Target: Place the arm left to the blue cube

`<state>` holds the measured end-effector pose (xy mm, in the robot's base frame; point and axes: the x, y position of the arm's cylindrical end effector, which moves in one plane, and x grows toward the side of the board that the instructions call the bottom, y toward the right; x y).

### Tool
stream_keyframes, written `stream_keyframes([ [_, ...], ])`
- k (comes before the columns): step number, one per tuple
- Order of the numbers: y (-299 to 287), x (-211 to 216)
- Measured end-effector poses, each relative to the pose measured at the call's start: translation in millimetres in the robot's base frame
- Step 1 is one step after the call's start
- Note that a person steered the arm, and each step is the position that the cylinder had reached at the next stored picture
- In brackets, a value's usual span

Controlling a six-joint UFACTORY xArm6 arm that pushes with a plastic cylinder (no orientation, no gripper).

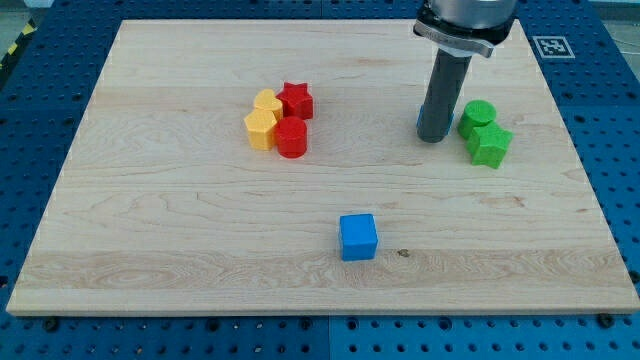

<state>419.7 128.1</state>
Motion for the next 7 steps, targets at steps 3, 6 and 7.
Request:
stream_keyframes([
  [3,-10,14],
  [6,-62,56],
  [7,-101,59],
])
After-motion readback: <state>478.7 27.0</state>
